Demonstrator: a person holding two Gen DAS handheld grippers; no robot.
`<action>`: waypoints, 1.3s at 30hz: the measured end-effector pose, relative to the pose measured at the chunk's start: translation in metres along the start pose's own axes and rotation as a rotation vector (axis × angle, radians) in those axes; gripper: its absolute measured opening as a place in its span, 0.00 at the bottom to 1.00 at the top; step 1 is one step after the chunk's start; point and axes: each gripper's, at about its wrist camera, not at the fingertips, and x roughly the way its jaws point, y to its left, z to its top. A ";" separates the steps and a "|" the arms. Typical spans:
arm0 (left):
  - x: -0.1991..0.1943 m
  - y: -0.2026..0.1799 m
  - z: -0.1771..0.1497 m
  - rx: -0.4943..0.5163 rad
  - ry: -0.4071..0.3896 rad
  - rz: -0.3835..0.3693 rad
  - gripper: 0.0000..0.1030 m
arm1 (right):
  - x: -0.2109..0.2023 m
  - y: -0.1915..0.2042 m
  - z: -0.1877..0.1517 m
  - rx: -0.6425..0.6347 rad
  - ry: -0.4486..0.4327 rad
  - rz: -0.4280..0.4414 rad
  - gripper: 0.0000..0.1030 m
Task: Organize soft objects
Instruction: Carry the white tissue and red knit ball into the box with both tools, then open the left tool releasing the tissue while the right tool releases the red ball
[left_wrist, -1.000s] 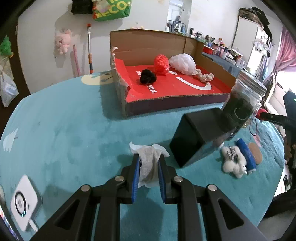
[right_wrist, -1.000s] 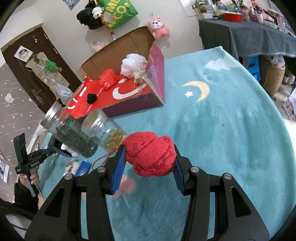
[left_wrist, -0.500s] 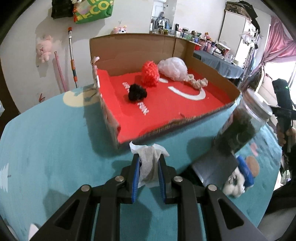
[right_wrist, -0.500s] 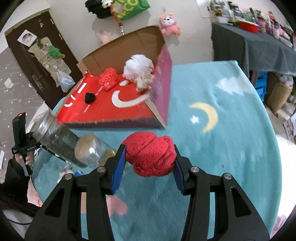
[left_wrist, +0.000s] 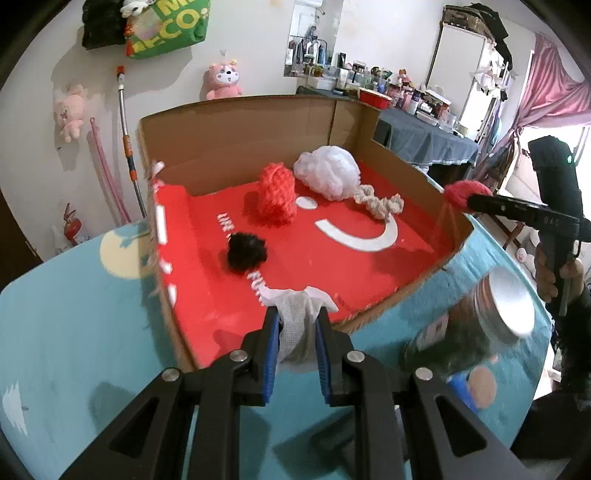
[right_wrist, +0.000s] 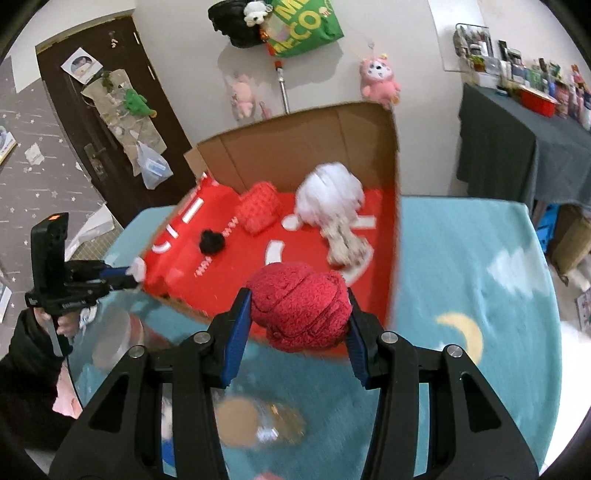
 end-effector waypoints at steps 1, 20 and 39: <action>0.004 -0.003 0.006 0.002 0.008 -0.001 0.19 | 0.003 0.003 0.006 -0.003 -0.002 0.004 0.44; 0.086 -0.028 0.056 0.026 0.226 0.007 0.19 | 0.125 0.028 0.081 0.006 0.207 -0.168 0.44; 0.115 -0.029 0.069 0.002 0.288 0.046 0.19 | 0.187 0.037 0.070 -0.001 0.374 -0.262 0.44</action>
